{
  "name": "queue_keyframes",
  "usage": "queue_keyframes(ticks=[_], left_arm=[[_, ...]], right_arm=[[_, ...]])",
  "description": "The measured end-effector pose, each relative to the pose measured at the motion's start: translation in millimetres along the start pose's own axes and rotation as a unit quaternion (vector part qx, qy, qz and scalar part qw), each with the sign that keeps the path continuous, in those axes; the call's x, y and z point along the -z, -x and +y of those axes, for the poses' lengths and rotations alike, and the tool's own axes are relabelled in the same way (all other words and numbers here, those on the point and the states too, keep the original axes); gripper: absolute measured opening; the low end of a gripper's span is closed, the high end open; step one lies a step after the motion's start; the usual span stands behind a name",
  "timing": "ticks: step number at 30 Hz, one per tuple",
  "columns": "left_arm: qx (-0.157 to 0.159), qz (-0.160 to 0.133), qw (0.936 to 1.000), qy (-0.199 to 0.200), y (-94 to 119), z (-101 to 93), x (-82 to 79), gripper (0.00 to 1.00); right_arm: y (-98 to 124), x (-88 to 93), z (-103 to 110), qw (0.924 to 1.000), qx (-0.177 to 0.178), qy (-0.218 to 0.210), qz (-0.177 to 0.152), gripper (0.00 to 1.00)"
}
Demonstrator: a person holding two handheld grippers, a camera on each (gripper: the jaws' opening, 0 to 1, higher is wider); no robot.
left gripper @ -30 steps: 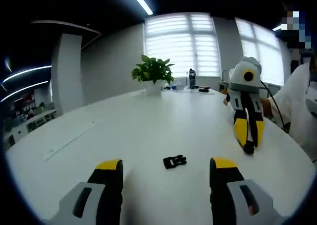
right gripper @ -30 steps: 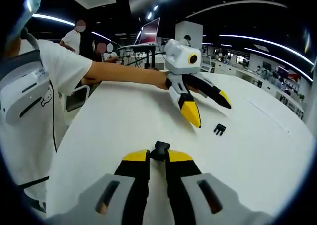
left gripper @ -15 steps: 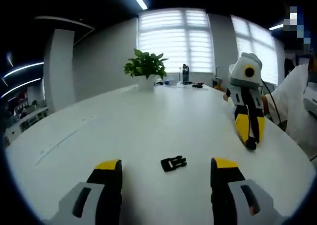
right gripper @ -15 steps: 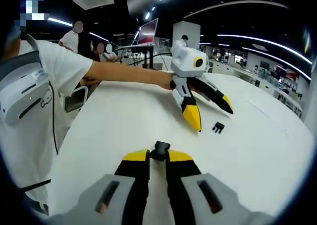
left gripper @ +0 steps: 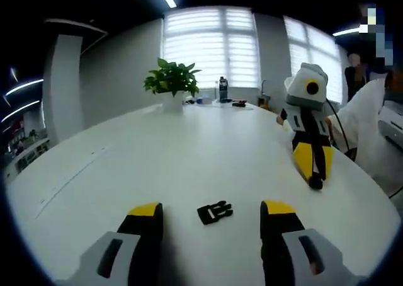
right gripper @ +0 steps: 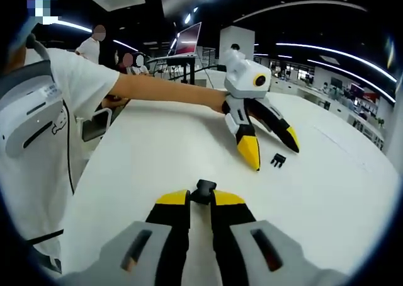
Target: Snap the two parts of the plastic buckle together until the buckle closes and remains connected.
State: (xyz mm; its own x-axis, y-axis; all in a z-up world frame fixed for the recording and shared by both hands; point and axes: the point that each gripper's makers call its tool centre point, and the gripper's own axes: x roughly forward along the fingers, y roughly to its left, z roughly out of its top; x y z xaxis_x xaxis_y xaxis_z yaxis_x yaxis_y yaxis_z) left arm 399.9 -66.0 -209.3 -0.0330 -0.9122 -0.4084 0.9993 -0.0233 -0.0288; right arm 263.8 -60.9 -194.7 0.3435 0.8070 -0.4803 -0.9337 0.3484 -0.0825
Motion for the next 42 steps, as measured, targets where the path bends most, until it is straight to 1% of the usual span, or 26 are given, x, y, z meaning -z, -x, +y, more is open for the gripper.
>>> queue_keyframes(ticks=[3,5,7,12,15,18,21,28,32,36,42], left_arm=[[0.002,-0.001,1.0,0.003,-3,0.7,-0.5,0.59],[0.009,-0.001,1.0,0.001,-3,-1.4,-1.5,0.52],[0.013,-0.001,0.9999,0.0,-2,-3.0,-2.0,0.48],[0.016,0.0,0.9999,0.002,-1,-4.9,-2.5,0.45],[0.019,-0.002,0.9998,0.0,2,-6.0,-3.6,0.37],[0.02,0.0,0.9998,0.001,5,-7.5,-3.2,0.34],[0.022,0.003,0.9998,0.0,7,-8.2,-2.8,0.29],[0.027,0.003,0.9996,-0.002,9,-9.3,-1.9,0.22],[0.025,0.004,0.9997,-0.002,8,-9.9,-1.4,0.22],[0.017,0.006,0.9998,0.002,7,-8.4,-1.2,0.22],[-0.01,0.007,0.9998,0.016,10,-1.8,0.1,0.22]], right_arm=[[0,-0.4,0,1.0,0.001,0.001,-0.001,0.12],[1,-0.3,0,1.0,0.001,0.0,-0.002,0.12],[1,0.0,0,1.0,0.002,-0.001,-0.002,0.12],[0,-0.1,2,1.0,0.001,-0.001,-0.004,0.12],[1,-1.0,4,1.0,0.001,0.002,-0.004,0.12],[2,-2.0,5,1.0,0.003,0.003,-0.004,0.12],[3,-2.5,4,1.0,0.004,0.003,-0.006,0.12],[3,-4.2,8,1.0,0.001,0.005,-0.008,0.12],[4,-5.0,8,0.9999,0.003,0.006,-0.009,0.12],[5,-5.2,8,0.9999,0.004,0.007,-0.01,0.12],[5,-5.5,9,0.9999,0.003,0.007,-0.011,0.12]])
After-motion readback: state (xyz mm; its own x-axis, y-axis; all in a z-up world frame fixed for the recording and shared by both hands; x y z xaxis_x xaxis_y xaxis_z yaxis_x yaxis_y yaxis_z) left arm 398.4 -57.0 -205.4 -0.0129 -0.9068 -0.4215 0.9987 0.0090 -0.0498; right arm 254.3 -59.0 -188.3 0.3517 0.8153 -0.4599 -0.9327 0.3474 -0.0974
